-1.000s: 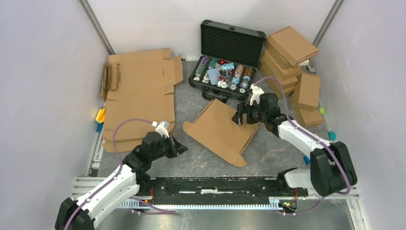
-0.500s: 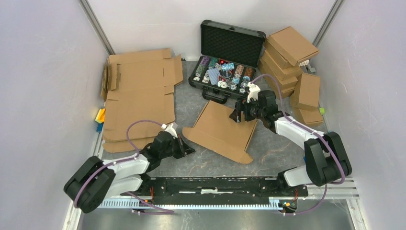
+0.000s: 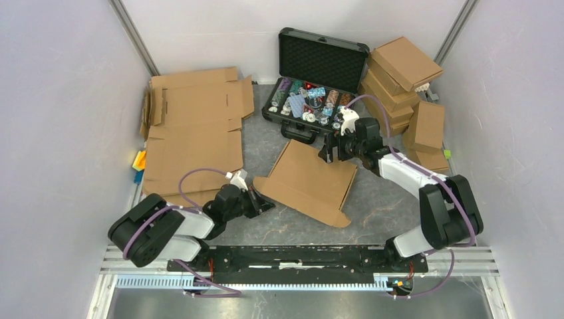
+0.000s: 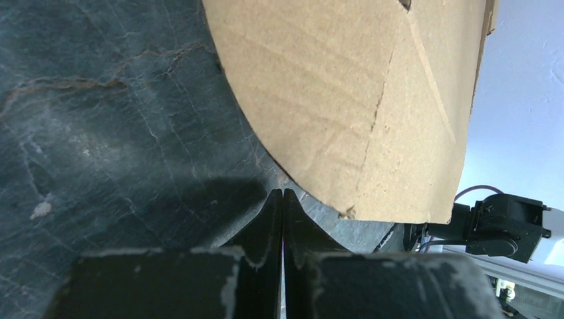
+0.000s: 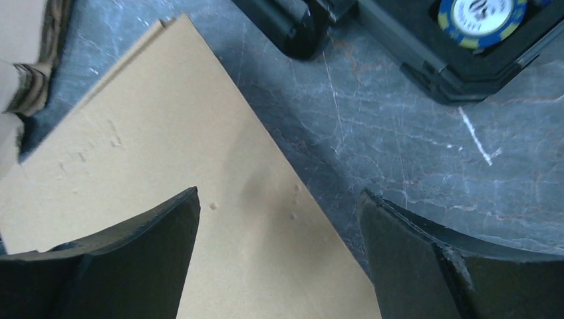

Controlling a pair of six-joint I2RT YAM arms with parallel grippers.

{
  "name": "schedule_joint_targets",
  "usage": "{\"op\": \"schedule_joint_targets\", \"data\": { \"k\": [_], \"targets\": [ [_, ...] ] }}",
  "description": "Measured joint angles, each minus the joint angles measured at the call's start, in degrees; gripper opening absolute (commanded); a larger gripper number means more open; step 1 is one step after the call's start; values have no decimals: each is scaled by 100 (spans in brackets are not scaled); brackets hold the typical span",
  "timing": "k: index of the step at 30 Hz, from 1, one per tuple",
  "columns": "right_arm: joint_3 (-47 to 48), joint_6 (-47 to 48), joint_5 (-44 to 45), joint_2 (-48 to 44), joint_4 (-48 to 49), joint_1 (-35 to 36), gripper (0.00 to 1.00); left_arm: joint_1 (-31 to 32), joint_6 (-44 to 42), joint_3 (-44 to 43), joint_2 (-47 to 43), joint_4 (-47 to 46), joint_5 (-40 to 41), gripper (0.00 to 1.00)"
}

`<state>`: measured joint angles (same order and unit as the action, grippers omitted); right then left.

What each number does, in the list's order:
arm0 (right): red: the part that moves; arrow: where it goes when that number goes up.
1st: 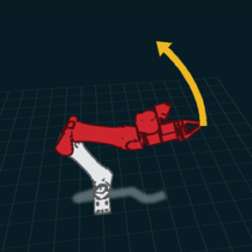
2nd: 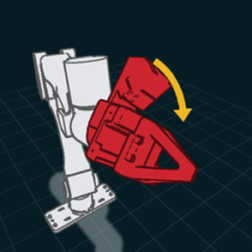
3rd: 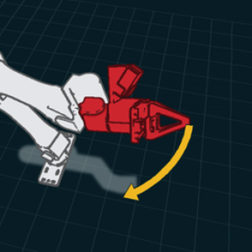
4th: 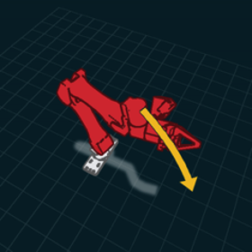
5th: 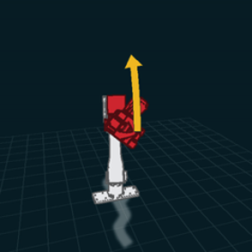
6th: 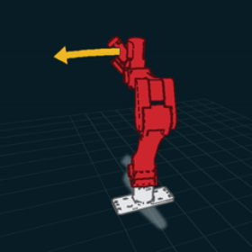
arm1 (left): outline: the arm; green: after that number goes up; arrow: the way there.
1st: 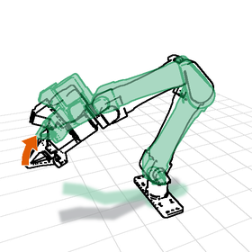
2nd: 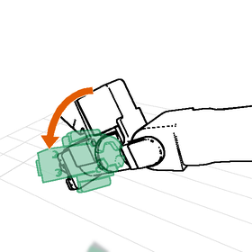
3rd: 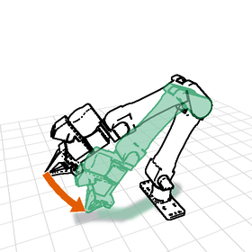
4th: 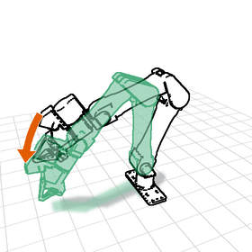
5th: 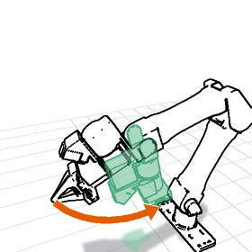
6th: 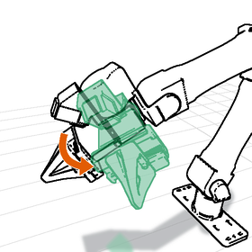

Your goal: Fold the paper box

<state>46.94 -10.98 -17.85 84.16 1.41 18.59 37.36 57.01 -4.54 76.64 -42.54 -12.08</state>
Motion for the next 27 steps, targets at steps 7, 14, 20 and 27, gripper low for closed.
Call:
{"op": "schedule_joint_targets", "data": {
  "k": [7, 14, 20, 27],
  "targets": [
    [-144, 50, -149, 437, -37, 0, 84, 0, 164, 20, 789, -1010, -50, 2],
    [-490, -31, -621, 284, 238, -90, 77, 0, 509, -35, 2142, -2695, -221, 2],
    [-1102, -164, -925, -284, 214, -70, 76, 2, 881, -258, 3195, -3864, -483, 2],
    [-1478, -227, -992, -772, 111, -66, 75, 11, 970, -271, 2946, -3950, -595, 2]
  ]
}}
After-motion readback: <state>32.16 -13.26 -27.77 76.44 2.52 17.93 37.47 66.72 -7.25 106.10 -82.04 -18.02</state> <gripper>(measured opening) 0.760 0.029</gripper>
